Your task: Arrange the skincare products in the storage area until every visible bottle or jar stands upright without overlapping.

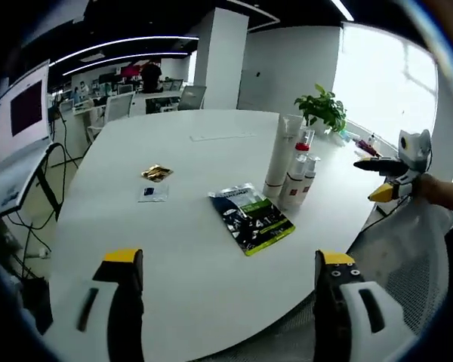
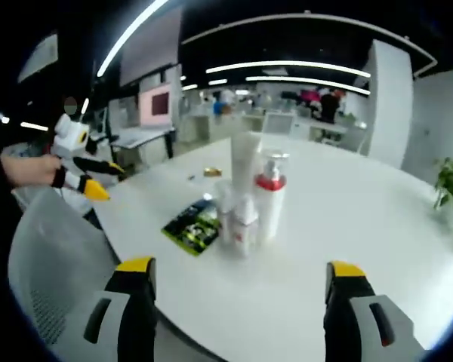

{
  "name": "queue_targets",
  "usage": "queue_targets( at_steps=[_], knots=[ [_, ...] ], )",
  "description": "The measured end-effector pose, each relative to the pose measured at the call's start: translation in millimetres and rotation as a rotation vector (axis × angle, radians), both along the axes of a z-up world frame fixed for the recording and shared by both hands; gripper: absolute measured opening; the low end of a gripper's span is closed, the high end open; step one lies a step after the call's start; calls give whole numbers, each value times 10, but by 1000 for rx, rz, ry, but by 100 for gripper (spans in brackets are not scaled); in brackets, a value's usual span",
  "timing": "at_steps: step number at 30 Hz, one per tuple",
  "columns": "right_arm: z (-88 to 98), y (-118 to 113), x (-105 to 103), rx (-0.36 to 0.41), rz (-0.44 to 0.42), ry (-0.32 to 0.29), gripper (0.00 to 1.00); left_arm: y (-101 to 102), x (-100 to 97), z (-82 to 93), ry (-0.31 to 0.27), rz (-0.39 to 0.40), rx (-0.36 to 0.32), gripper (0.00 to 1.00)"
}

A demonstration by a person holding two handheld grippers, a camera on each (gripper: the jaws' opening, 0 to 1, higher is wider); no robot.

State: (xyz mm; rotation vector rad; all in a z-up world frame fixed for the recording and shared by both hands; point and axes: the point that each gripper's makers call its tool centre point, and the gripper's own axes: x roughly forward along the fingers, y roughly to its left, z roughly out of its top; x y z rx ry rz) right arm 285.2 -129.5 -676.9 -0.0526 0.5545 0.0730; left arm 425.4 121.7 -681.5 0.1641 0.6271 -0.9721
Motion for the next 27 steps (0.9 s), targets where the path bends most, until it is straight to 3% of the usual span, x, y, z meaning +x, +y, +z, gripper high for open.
queue_targets(
  at_steps=[2,9,27],
  knots=[
    [-57,-69,-30,-53,2,32,90,5,6,18,-3,9,-12,89],
    [-152,-191,-95,-101,-34,78,84,16,41,29,-25,25,-7,88],
    [-169,-170,-90,-73,-29,82,86,12,51,3,16,35,-22,89]
  ],
)
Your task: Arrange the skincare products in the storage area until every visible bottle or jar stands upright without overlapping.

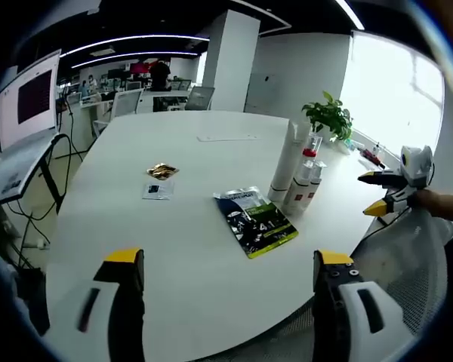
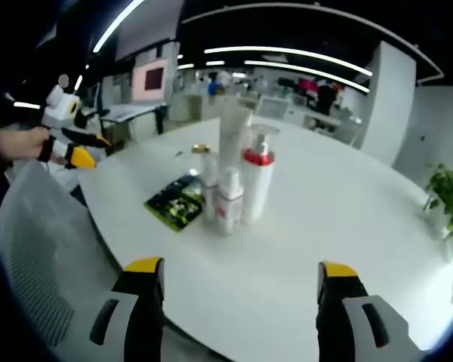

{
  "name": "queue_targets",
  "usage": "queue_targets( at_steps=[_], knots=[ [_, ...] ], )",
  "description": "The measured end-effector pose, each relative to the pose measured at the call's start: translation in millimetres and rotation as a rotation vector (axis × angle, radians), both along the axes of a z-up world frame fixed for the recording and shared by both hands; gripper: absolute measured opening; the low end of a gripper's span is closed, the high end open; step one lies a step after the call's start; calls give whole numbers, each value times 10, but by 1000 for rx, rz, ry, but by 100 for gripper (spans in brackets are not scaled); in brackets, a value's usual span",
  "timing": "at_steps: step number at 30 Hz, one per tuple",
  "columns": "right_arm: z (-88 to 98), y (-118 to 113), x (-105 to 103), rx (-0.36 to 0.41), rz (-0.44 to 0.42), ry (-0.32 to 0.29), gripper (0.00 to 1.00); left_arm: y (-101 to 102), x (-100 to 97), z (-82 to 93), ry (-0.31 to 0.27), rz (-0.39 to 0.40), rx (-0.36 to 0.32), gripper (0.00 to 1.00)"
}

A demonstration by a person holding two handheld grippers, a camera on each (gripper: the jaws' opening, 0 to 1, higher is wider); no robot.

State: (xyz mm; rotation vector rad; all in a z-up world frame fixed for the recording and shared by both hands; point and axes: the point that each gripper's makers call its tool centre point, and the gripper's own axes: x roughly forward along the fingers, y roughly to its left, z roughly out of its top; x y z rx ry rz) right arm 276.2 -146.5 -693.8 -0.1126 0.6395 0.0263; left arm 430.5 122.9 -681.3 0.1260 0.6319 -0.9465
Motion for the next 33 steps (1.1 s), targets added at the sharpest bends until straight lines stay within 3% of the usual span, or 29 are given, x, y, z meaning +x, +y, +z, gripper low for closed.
queue_targets(
  at_steps=[15,21,33],
  knots=[
    [64,-13,46,35,-18,-39,92,-211,137,-106,20,-64,45,94],
    [35,25,58,50,-6,-29,99,-325,300,-121,14,-85,58,96],
    [10,-32,39,61,-39,-11,99,-489,661,-243,26,-155,143,96]
  ],
)
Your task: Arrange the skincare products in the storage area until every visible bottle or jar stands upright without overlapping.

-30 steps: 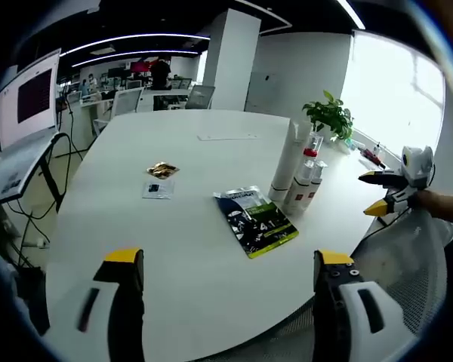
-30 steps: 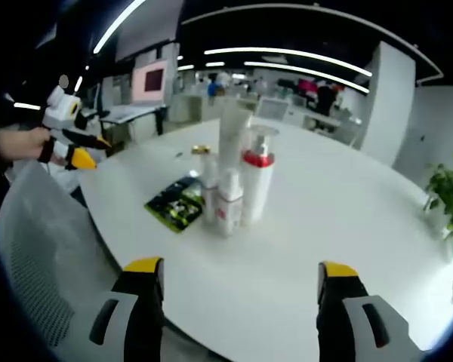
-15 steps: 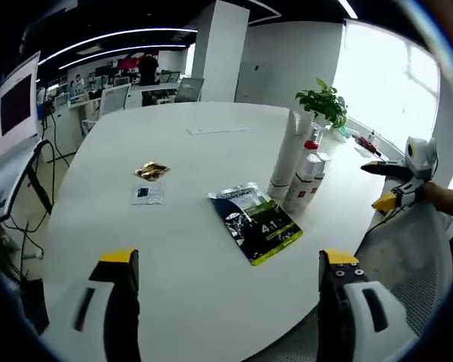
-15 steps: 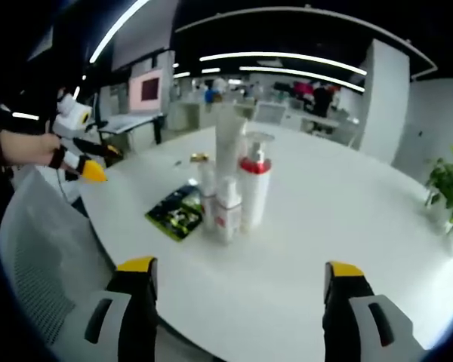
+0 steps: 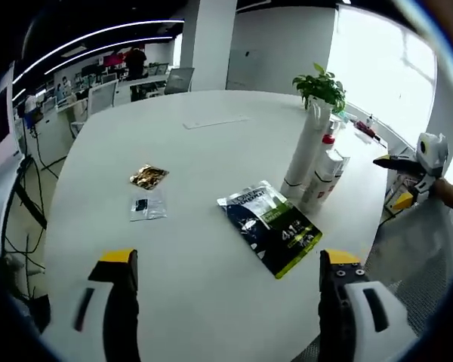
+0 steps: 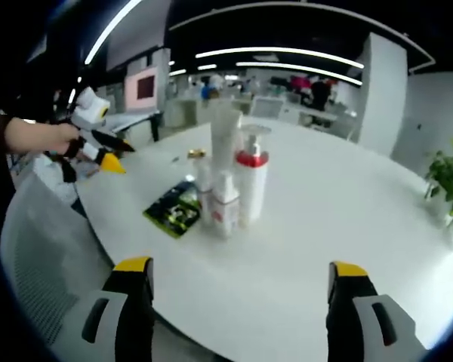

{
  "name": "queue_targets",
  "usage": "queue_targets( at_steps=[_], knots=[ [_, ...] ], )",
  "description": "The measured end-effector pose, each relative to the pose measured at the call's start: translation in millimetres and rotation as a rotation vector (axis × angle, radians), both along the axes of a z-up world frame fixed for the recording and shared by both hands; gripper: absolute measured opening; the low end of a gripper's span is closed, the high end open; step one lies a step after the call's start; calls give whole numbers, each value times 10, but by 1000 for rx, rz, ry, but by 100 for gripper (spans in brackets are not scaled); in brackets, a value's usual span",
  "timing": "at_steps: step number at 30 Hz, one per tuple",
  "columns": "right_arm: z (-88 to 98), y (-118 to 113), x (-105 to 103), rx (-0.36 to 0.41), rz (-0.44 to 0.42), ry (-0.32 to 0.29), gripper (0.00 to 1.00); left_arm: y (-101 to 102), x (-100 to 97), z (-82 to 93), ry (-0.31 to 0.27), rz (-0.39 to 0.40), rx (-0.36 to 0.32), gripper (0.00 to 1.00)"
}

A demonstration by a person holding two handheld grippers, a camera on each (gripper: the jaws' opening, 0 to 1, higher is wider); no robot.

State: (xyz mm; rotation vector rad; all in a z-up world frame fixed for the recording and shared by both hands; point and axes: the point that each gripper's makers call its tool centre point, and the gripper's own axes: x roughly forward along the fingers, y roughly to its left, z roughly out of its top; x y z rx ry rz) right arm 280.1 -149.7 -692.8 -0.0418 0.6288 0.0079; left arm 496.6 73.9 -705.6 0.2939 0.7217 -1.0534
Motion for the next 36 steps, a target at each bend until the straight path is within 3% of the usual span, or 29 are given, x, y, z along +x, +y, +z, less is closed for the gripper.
queue_targets(
  at_steps=[10,21,36],
  knots=[
    [-17,-22,-12,-11,-7,12,99,-125,323,-69,9,-72,58,95],
    [-52,-42,-30,-15,-12,31,99,-192,843,-83,-16,-118,127,97],
    [-117,-90,-64,-12,-38,68,98,-310,1342,-327,-4,-190,233,93]
  ],
)
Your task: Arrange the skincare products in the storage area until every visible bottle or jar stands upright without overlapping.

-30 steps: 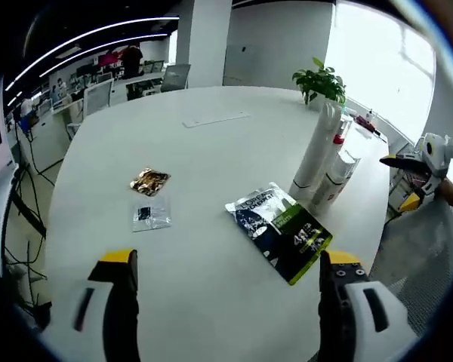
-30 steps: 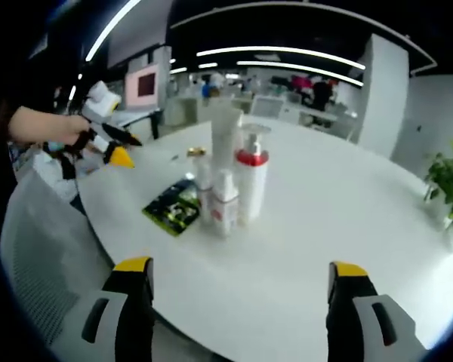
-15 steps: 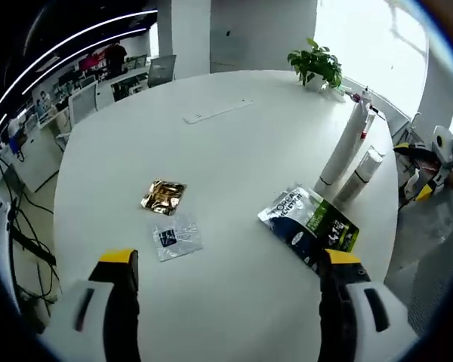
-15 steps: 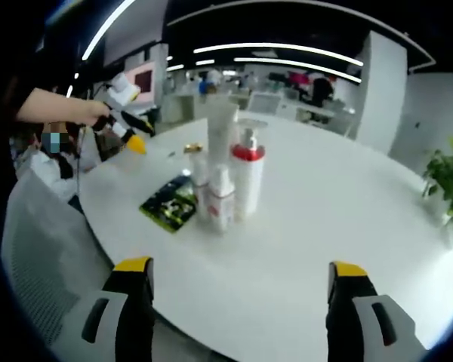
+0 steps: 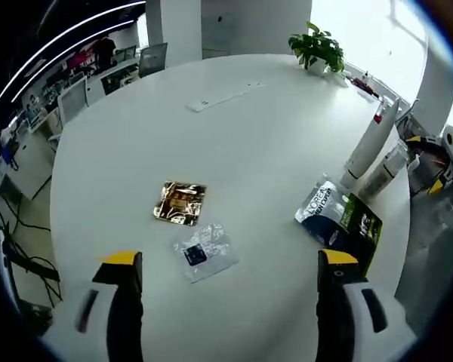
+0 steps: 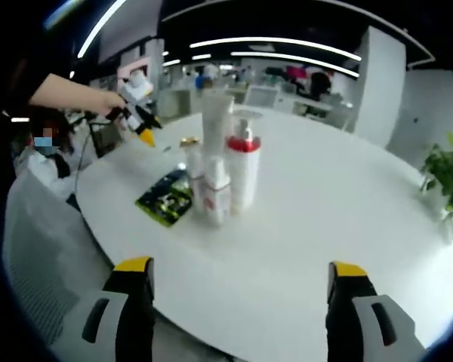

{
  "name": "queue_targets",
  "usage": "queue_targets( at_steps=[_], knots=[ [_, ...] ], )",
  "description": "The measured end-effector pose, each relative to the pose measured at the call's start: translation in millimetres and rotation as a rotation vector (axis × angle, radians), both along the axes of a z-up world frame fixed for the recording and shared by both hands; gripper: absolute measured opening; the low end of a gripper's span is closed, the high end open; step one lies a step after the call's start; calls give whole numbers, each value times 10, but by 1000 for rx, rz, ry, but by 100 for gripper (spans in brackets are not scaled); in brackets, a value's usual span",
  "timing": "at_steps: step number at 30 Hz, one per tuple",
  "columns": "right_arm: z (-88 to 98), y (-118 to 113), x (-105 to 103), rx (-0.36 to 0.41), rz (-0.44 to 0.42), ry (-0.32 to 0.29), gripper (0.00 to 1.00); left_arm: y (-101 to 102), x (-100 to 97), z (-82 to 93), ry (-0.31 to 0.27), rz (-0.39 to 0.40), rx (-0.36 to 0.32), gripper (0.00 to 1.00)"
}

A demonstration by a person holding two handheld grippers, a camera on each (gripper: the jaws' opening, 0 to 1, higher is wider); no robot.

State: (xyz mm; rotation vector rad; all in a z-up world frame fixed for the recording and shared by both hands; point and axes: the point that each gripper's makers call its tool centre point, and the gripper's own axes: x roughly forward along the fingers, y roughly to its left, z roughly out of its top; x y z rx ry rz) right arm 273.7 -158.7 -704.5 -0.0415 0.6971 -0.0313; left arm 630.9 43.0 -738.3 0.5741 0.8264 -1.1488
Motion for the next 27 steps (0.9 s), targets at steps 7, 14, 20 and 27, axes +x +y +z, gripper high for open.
queue_targets(
  at_steps=[7,14,20,27],
  knots=[
    [-19,-7,-10,5,-8,10,98,-110,235,-48,3,-28,25,91],
    [-34,-11,-19,6,-11,17,98,-107,227,-134,21,-31,61,88],
    [-46,-20,-25,12,-19,22,98,-209,398,-282,39,-17,64,80],
    [-65,-24,-35,8,-16,34,98,-322,598,-303,16,-33,75,76]
  ],
)
